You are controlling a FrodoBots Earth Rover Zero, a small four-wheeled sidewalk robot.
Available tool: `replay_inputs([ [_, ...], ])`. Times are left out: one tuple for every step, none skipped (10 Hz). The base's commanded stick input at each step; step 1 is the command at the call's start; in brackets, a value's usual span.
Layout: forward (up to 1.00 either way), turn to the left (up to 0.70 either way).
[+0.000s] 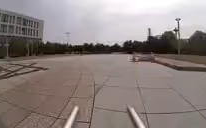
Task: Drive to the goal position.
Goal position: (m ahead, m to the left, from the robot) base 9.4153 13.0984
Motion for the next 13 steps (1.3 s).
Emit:
replay_inputs([
  [0.69,0.00],
  [0.69,0.00],
  [0.69,0.00],
  [0.69,0.00],
  [0.69,0.00],
  [0.69,0.00],
  [0.69,0.00],
  [0.69,0.00],
  [0.69,0.00],
  [0.69,0.00],
  [0.69,0.19],
  [0.69,0.31],
  [0.69,0.11],
])
